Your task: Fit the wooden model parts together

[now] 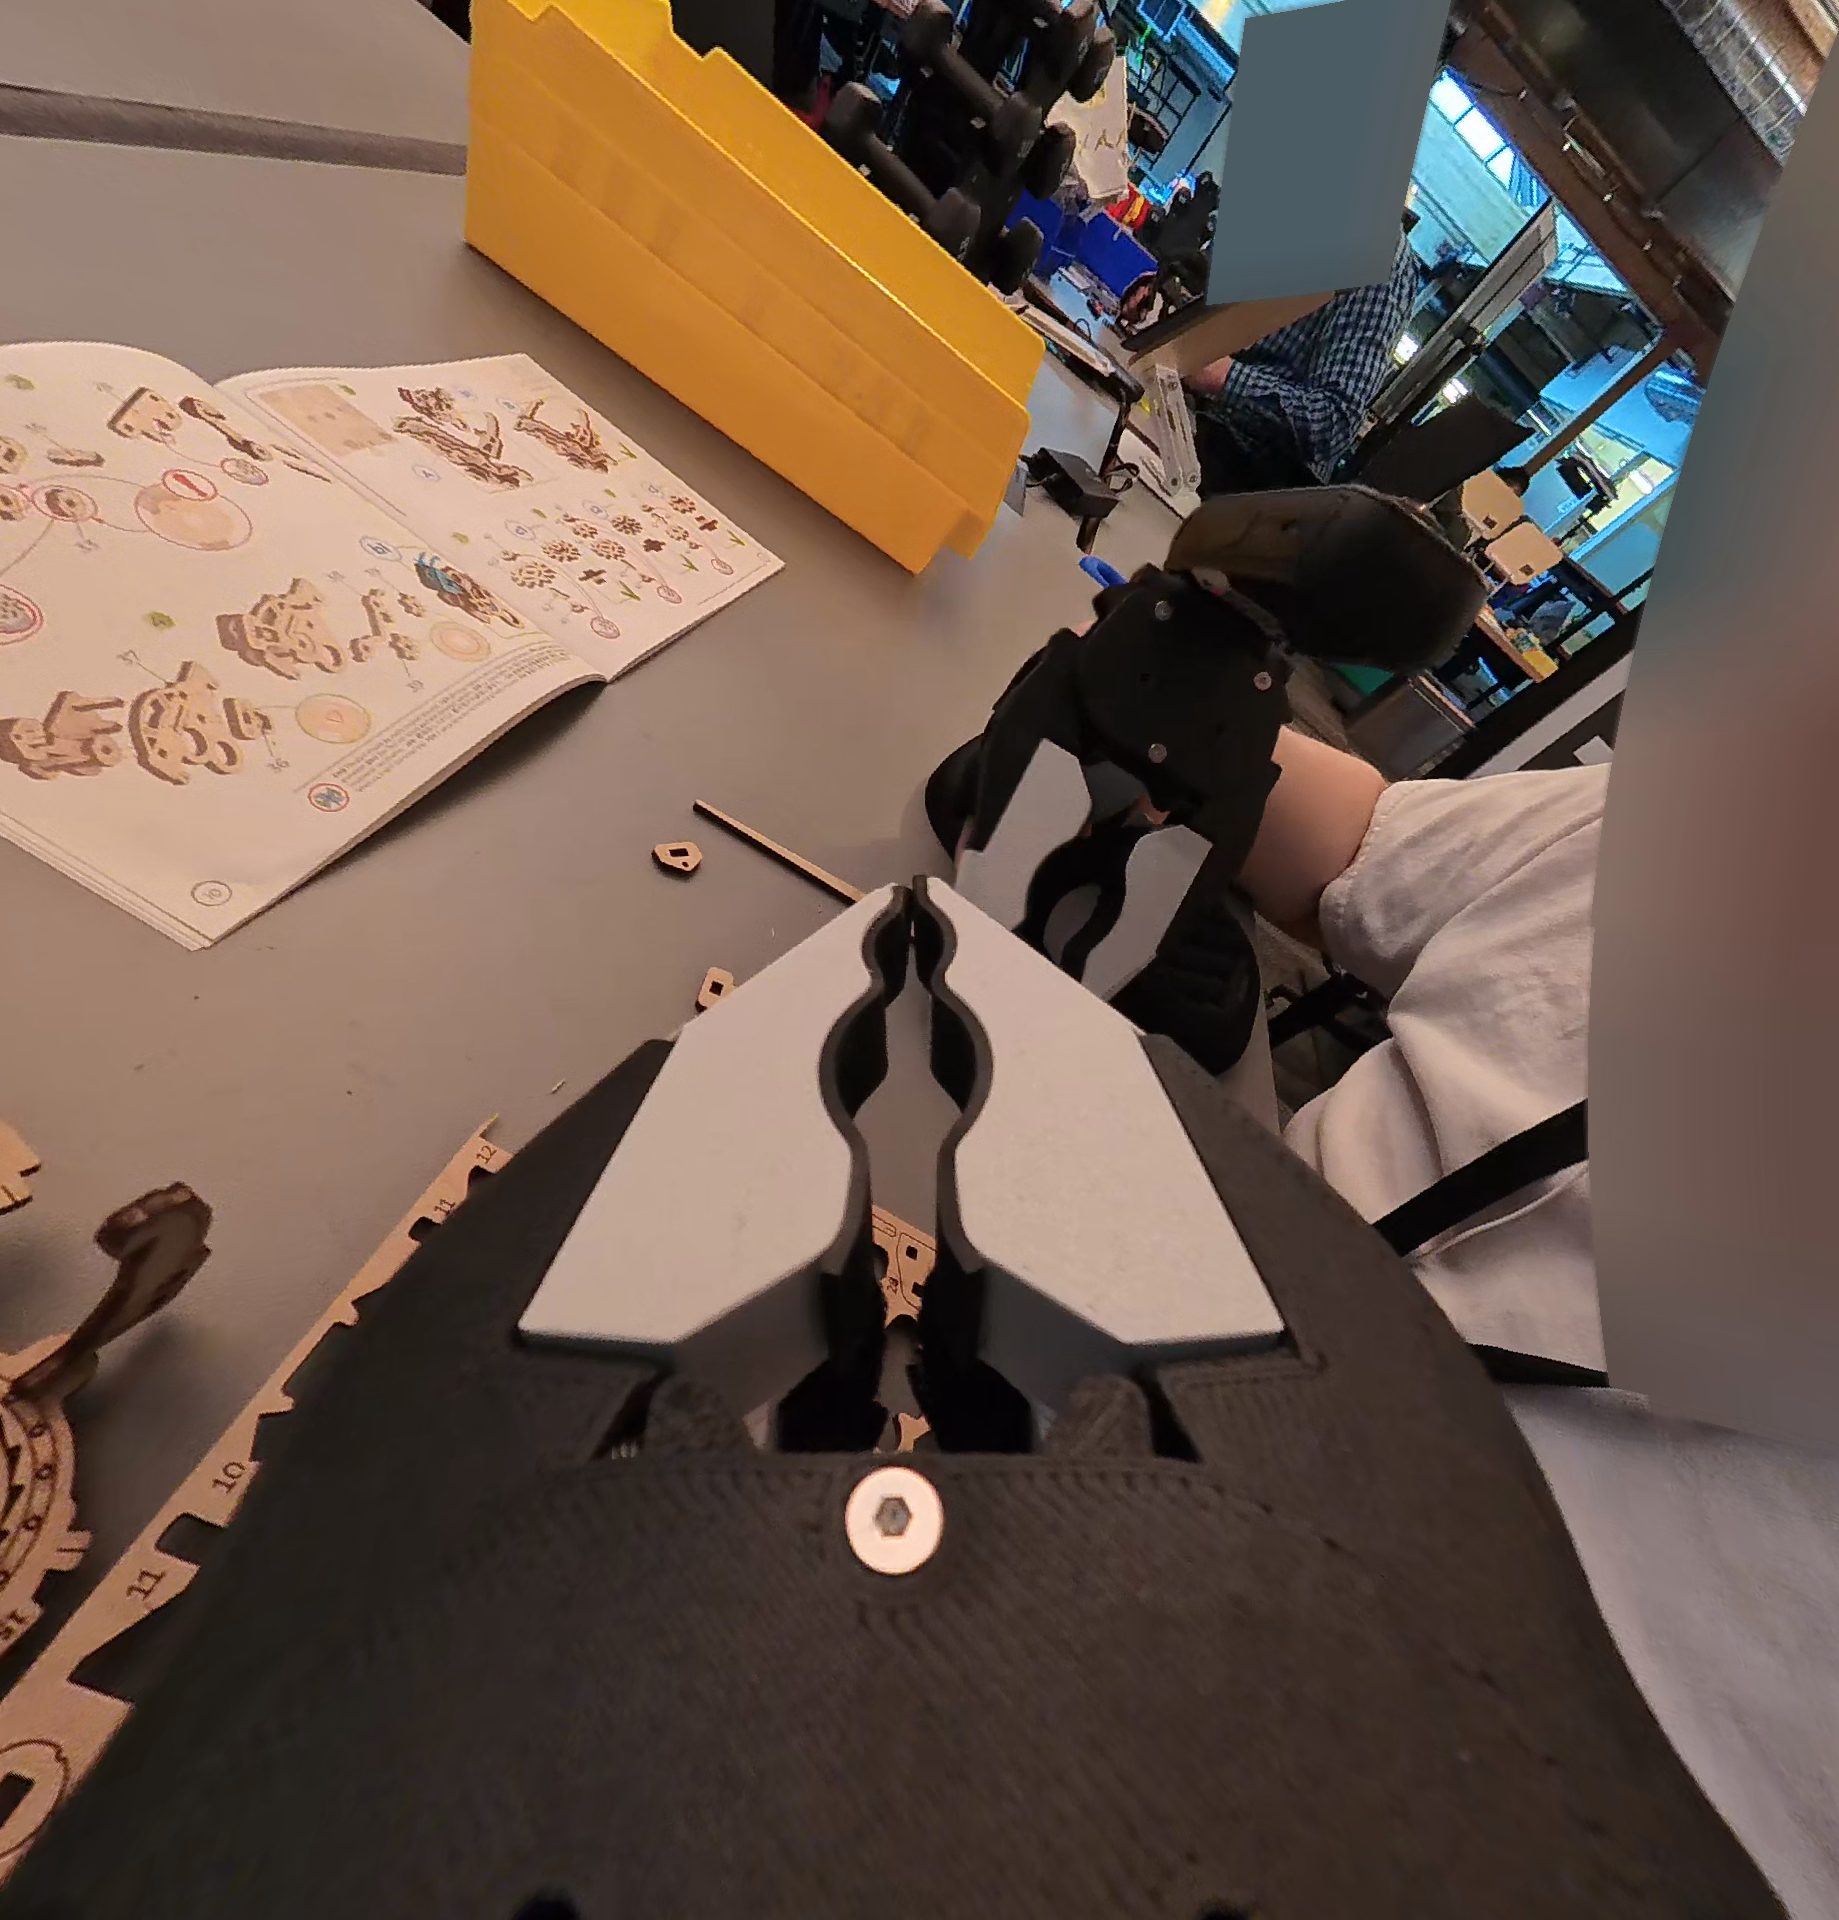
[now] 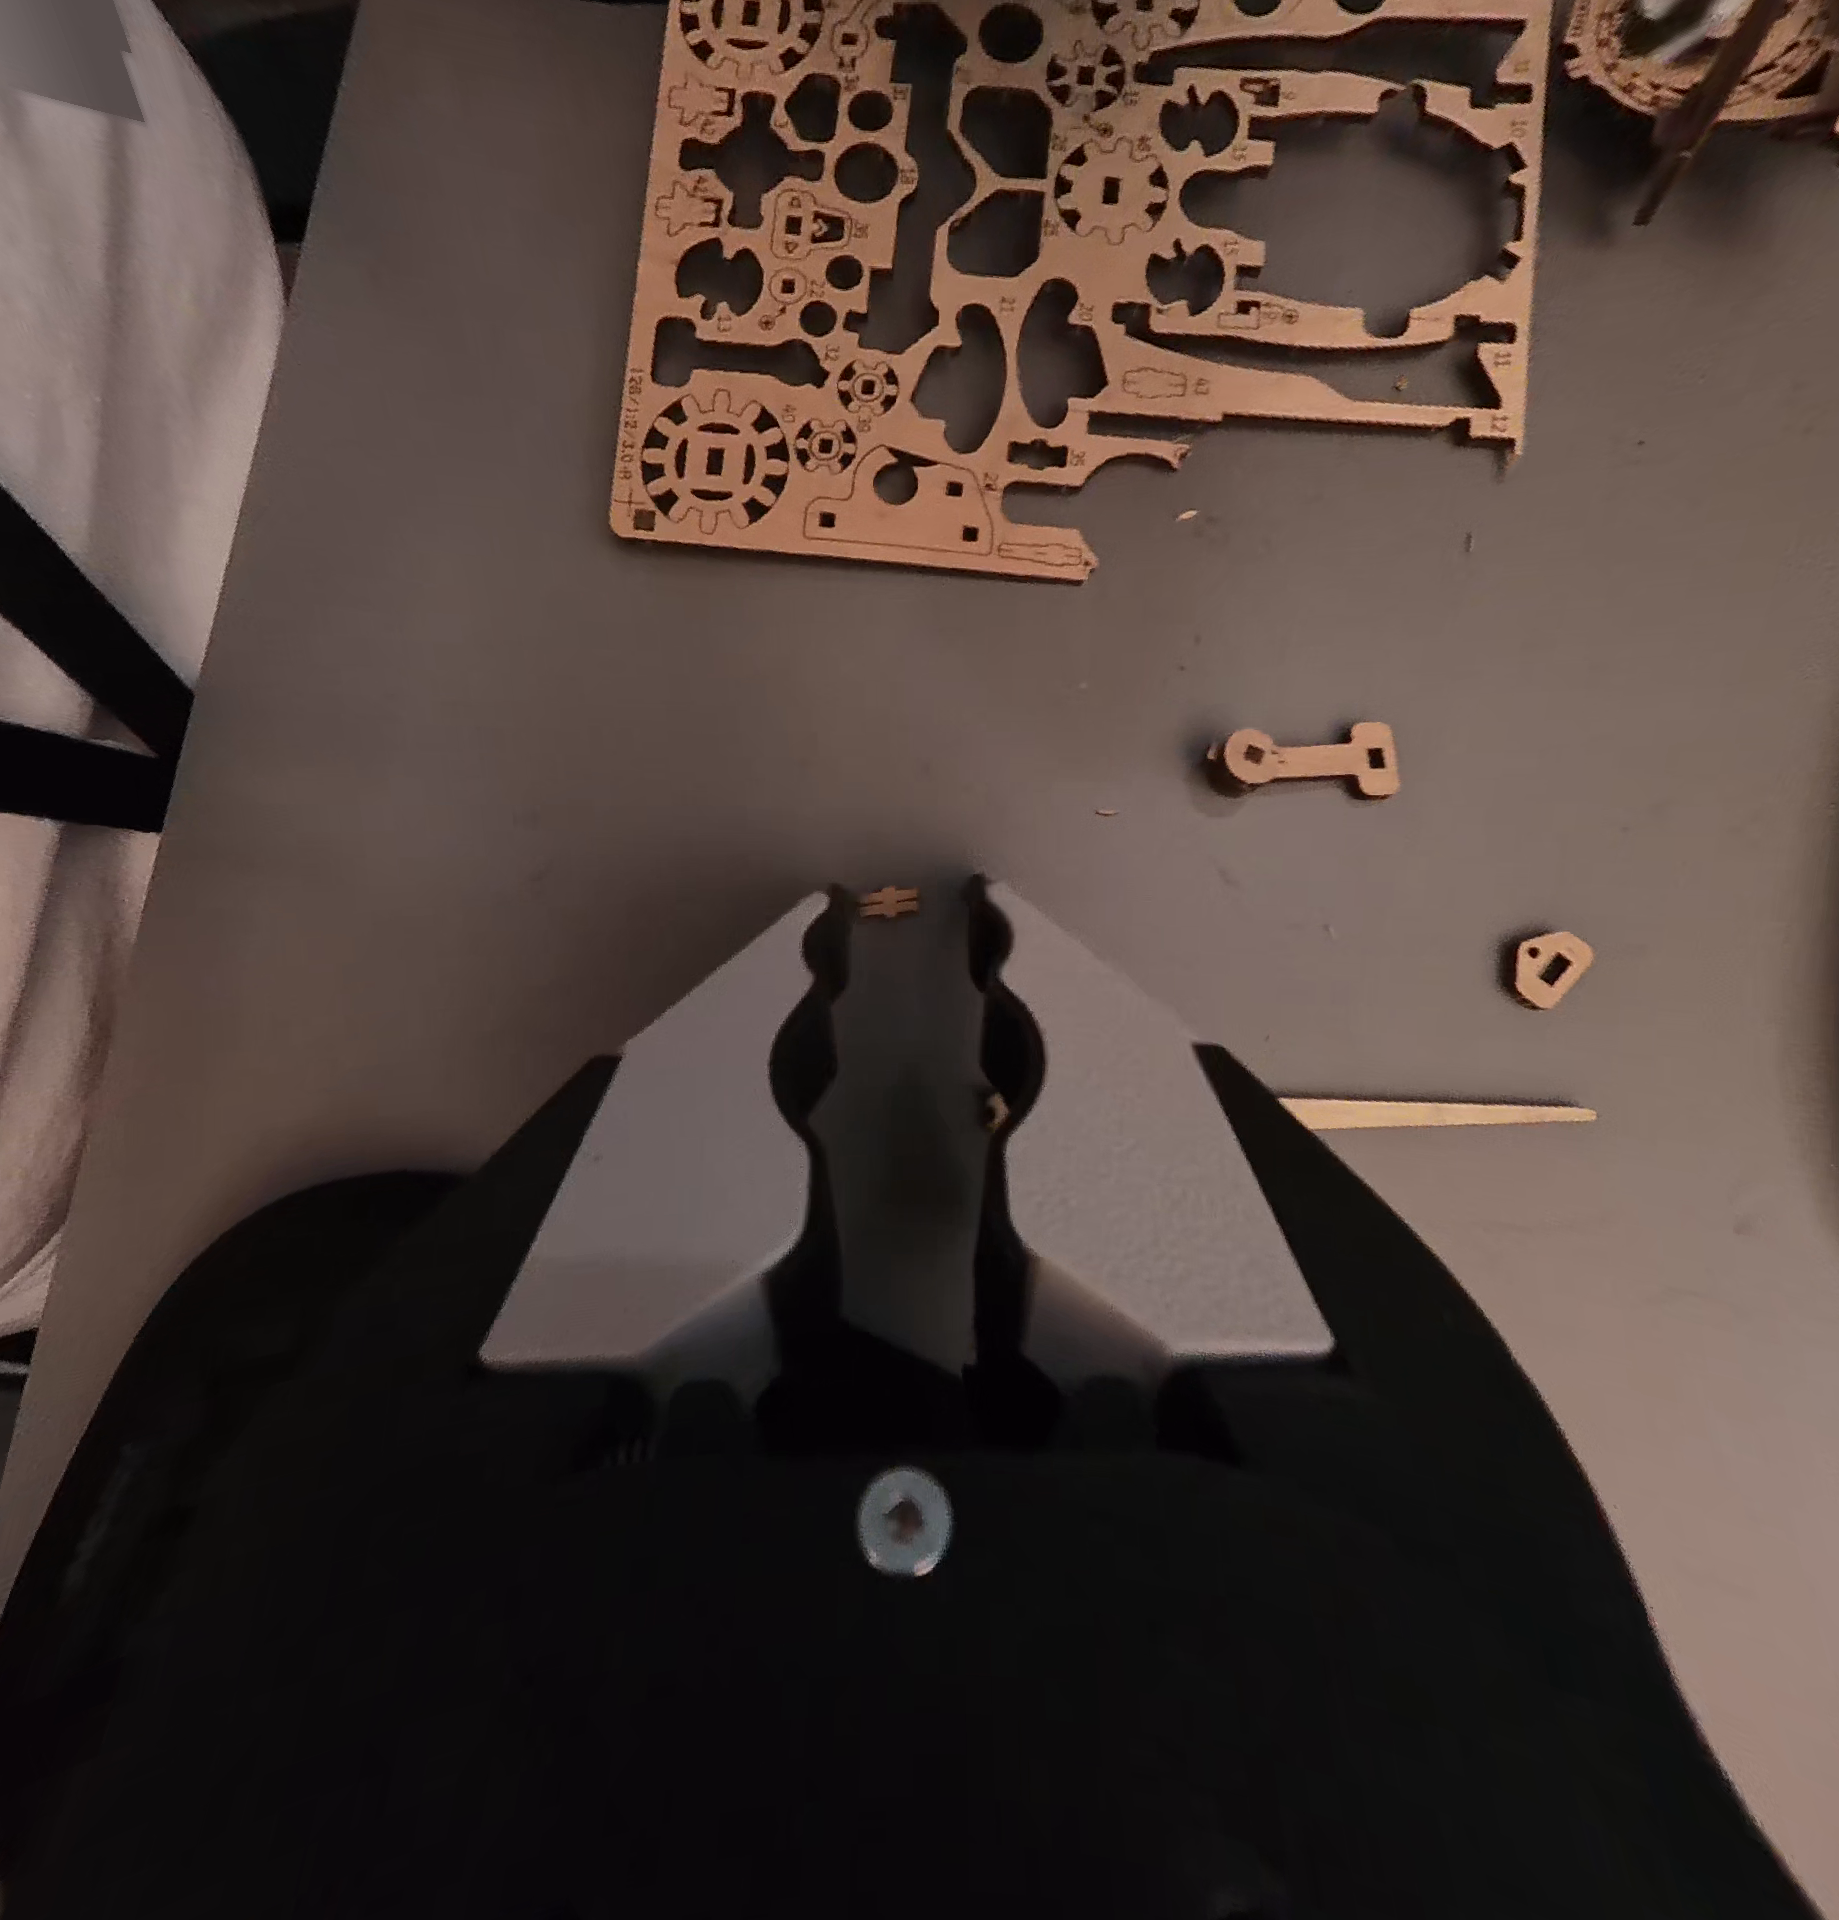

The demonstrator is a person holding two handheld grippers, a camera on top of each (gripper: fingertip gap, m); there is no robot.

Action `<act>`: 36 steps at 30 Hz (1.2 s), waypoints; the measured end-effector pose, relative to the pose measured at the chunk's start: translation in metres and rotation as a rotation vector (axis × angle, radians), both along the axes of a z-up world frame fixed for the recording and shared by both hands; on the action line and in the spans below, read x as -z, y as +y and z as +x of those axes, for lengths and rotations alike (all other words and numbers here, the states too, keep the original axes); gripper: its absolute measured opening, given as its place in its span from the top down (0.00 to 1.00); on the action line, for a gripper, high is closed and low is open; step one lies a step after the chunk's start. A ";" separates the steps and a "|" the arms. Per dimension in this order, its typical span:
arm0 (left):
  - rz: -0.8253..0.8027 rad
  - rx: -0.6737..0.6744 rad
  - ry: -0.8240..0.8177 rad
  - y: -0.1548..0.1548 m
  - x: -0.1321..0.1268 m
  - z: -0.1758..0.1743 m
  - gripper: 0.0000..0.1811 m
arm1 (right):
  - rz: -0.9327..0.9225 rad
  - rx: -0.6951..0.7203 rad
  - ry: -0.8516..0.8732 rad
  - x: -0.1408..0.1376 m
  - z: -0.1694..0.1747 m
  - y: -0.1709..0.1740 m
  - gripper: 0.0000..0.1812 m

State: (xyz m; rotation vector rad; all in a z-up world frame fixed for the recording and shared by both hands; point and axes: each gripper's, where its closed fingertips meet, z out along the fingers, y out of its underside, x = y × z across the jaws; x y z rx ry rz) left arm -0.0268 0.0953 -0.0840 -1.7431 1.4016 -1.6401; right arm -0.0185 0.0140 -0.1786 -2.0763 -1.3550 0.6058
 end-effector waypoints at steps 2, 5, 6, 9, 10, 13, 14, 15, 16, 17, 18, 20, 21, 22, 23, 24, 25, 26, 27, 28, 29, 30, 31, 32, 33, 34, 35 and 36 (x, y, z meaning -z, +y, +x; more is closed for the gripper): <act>0.003 0.002 0.000 -0.001 0.000 0.000 1.00 | 0.015 -0.021 -0.007 0.000 -0.001 -0.002 0.92; 0.007 0.004 0.002 -0.002 0.000 0.000 1.00 | 0.011 -0.023 -0.005 0.000 -0.001 -0.003 0.91; 0.007 0.004 0.002 -0.002 0.000 0.000 1.00 | 0.008 -0.026 -0.004 0.000 -0.001 -0.003 0.90; 0.007 0.006 0.003 -0.002 0.000 0.000 1.00 | 0.021 -0.037 -0.003 -0.001 -0.002 -0.005 0.87; 0.007 0.007 0.003 -0.002 0.000 0.000 1.00 | 0.025 -0.034 -0.001 -0.002 -0.001 -0.004 0.86; 0.007 0.012 0.007 -0.003 0.001 0.000 1.00 | 0.016 -0.016 0.014 -0.004 0.000 -0.003 0.87; 0.007 0.013 0.009 -0.004 0.001 0.000 1.00 | 0.005 -0.009 0.007 -0.002 0.001 -0.003 0.87; 0.007 0.014 0.010 -0.004 0.001 0.000 1.00 | -0.006 -0.006 -0.006 0.000 0.003 -0.004 0.86; 0.007 0.015 0.011 -0.004 0.002 0.000 1.00 | -0.005 -0.004 -0.007 0.000 0.003 -0.005 0.86; 0.006 0.015 0.012 -0.004 0.002 0.000 1.00 | -0.003 -0.004 -0.016 0.000 0.004 -0.005 0.86; 0.005 0.015 0.012 -0.004 0.002 0.000 1.00 | 0.008 -0.004 -0.021 0.000 0.004 -0.005 0.87; 0.003 0.015 0.014 -0.004 0.003 0.000 1.00 | 0.026 -0.006 -0.026 0.001 0.004 -0.004 0.89; 0.002 0.016 0.015 -0.004 0.003 0.000 1.00 | 0.024 -0.013 -0.024 0.001 0.003 -0.005 0.92; 0.001 0.015 0.016 -0.004 0.003 0.000 1.00 | 0.026 -0.025 -0.023 0.001 0.002 -0.006 0.97; 0.000 0.015 0.016 -0.003 0.004 0.000 1.00 | 0.032 -0.031 -0.024 0.001 0.002 -0.007 0.99; 0.000 0.015 0.017 -0.003 0.004 0.000 1.00 | 0.037 -0.034 -0.028 0.001 0.001 -0.007 0.99; 0.000 0.015 0.017 -0.003 0.004 0.000 1.00 | 0.039 -0.035 -0.030 0.001 0.001 -0.007 0.99; 0.001 0.015 0.018 -0.003 0.004 0.000 1.00 | 0.038 -0.038 -0.030 0.001 0.001 -0.008 0.99; 0.001 0.015 0.018 -0.004 0.004 0.000 1.00 | 0.036 -0.040 -0.027 0.001 0.001 -0.008 0.97; 0.001 0.015 0.017 -0.004 0.004 0.000 1.00 | 0.036 -0.036 -0.023 0.000 0.002 -0.007 0.93; 0.001 0.016 0.017 -0.004 0.004 0.000 1.00 | 0.036 -0.032 -0.020 -0.001 0.002 -0.007 0.91; 0.001 0.017 0.017 -0.004 0.004 0.000 1.00 | 0.034 -0.033 -0.012 -0.002 0.002 -0.007 0.91; 0.001 0.018 0.017 -0.004 0.004 0.000 1.00 | 0.036 -0.033 -0.003 -0.003 0.002 -0.007 0.91; 0.000 0.019 0.018 -0.005 0.004 0.000 1.00 | 0.040 -0.032 0.004 -0.005 0.002 -0.006 0.91; -0.001 0.021 0.018 -0.005 0.004 0.000 1.00 | 0.043 -0.029 0.006 -0.006 0.003 -0.006 0.91; -0.002 0.022 0.018 -0.005 0.003 0.000 1.00 | 0.045 -0.024 0.000 -0.007 0.006 -0.005 0.91; -0.002 0.022 0.018 -0.005 0.003 0.000 1.00 | 0.049 -0.018 -0.009 -0.007 0.009 -0.004 0.91; -0.002 0.022 0.019 -0.005 0.004 0.000 1.00 | 0.048 -0.019 -0.009 -0.008 0.012 -0.004 0.91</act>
